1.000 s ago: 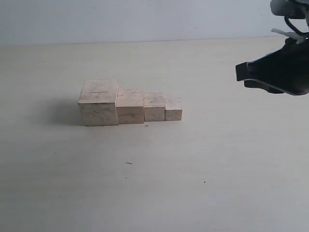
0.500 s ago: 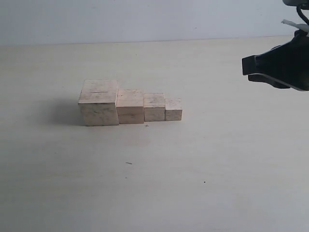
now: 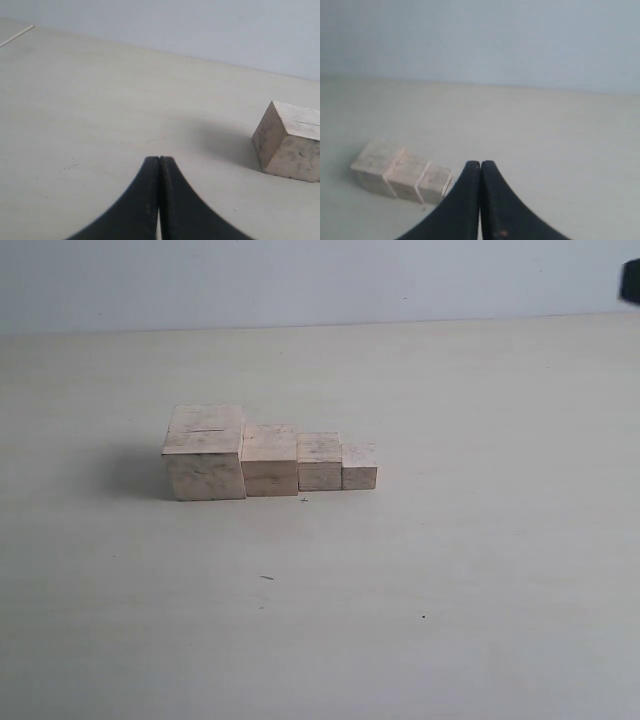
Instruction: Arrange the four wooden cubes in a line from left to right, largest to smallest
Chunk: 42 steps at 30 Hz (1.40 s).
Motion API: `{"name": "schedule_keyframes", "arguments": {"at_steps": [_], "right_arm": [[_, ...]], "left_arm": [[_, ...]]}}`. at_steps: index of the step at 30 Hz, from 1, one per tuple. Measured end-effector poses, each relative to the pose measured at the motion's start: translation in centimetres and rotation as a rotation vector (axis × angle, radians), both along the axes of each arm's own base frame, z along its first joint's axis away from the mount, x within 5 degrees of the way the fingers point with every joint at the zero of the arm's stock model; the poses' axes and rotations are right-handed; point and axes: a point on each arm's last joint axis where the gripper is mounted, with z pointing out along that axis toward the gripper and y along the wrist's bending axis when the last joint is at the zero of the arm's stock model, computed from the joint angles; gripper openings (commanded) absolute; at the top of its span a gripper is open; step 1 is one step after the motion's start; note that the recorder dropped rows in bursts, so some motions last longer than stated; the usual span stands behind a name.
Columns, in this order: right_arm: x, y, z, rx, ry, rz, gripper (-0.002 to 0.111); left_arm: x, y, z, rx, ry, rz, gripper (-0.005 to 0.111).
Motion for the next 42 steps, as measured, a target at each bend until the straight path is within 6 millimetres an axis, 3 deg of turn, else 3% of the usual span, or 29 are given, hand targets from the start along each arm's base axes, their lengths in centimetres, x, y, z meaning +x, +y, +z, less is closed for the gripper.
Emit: {"name": "schedule_keyframes", "arguments": {"at_steps": [6, 14, 17, 21, 25, 29, 35, 42], "right_arm": [[-4.9, -4.0, 2.8, 0.056, -0.23, -0.198, 0.0], [-11.5, -6.0, 3.4, -0.008, -0.446, -0.427, 0.0], [-12.8, -6.2, 3.4, -0.041, -0.503, -0.461, 0.0], [-13.1, -6.3, 3.3, -0.062, -0.514, -0.477, 0.0], [-11.1, -6.6, 0.0, -0.033, -0.396, -0.511, 0.0], [-8.9, -7.1, -6.8, -0.021, -0.295, -0.557, 0.0], [-8.1, -7.2, -13.0, -0.013, -0.228, -0.573, 0.0], [-7.6, -7.2, -15.9, -0.025, -0.171, -0.574, 0.0]], "left_arm": [[0.0, 0.0, 0.0, 0.0, 0.0, 0.0, 0.0], [0.0, 0.0, 0.0, 0.0, 0.0, 0.0, 0.0], [0.0, 0.0, 0.0, 0.0, 0.0, 0.0, 0.0], [0.0, 0.0, 0.0, 0.0, 0.0, 0.0, 0.0], [0.0, 0.0, 0.0, 0.0, 0.0, 0.0, 0.0], [0.0, 0.0, 0.0, 0.0, 0.0, 0.0, 0.0], [0.0, 0.0, 0.0, 0.0, 0.0, 0.0, 0.0], [0.0, 0.0, 0.0, 0.0, 0.0, 0.0, 0.0]]}}
